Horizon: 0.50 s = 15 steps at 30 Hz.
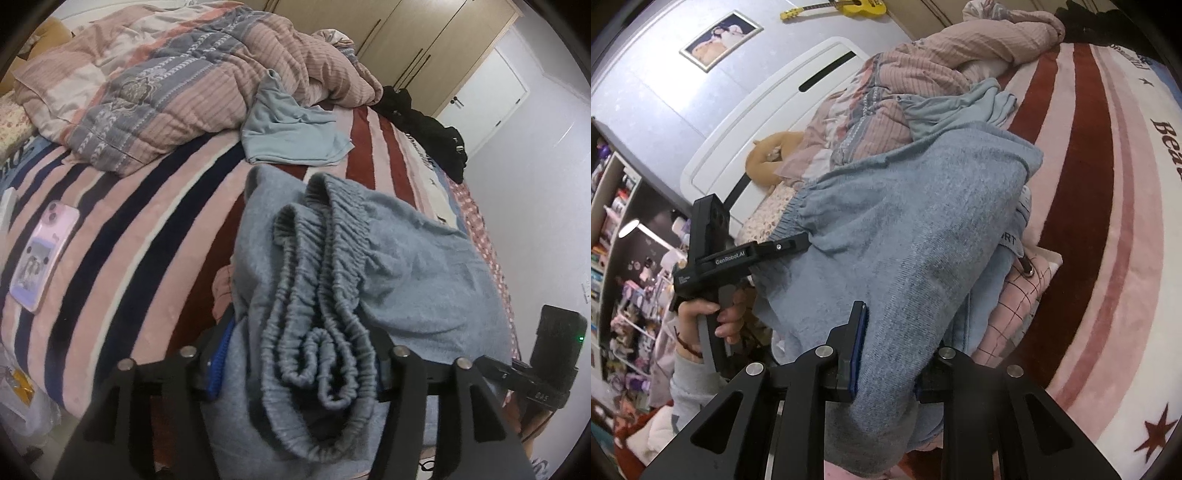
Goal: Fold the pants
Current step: 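Lift the folded sweatpants with both tools and carry them onto the clothes pile, then open both tools and release the sweatpants onto the pile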
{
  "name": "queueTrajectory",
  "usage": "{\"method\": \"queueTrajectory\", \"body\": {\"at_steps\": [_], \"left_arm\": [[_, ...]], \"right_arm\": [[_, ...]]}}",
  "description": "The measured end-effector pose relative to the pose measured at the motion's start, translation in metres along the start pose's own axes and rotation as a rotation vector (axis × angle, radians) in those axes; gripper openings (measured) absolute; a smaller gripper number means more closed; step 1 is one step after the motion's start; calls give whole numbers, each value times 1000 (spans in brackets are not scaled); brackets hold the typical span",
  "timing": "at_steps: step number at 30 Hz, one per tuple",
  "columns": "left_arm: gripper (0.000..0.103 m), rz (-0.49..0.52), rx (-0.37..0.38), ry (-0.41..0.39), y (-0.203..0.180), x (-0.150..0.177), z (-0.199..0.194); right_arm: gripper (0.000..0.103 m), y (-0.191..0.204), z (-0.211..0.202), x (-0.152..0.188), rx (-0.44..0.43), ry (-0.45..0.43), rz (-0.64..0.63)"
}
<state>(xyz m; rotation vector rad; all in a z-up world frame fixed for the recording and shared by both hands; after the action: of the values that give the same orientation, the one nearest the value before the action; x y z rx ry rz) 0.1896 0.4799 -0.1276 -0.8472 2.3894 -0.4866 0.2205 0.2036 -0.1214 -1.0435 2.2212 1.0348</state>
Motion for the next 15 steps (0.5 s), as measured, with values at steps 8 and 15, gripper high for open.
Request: {"method": "queueTrajectory", "body": {"at_steps": [8,15], "left_arm": [[62,49,-123,-79,-10,3,-14],[70,86,-182,-133,-23,12,-30]], "right_arm": [[31,5,-7,-3,49,-8,-29],[50,5,-30,3,80,-33,-53]]}}
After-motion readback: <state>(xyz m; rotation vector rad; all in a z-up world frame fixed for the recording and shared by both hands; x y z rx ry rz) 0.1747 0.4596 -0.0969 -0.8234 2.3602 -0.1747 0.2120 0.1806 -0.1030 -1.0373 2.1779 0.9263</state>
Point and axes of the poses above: each gripper's, at about its wrist camera, not at the fingertips, and z roughly the way its jaws point, y to its left, x to its underside, the point moved 5 cm from there along z, roughly the way its jaws point, and after that the axes turned 15 degrees about -z, right-handed, at the moved point
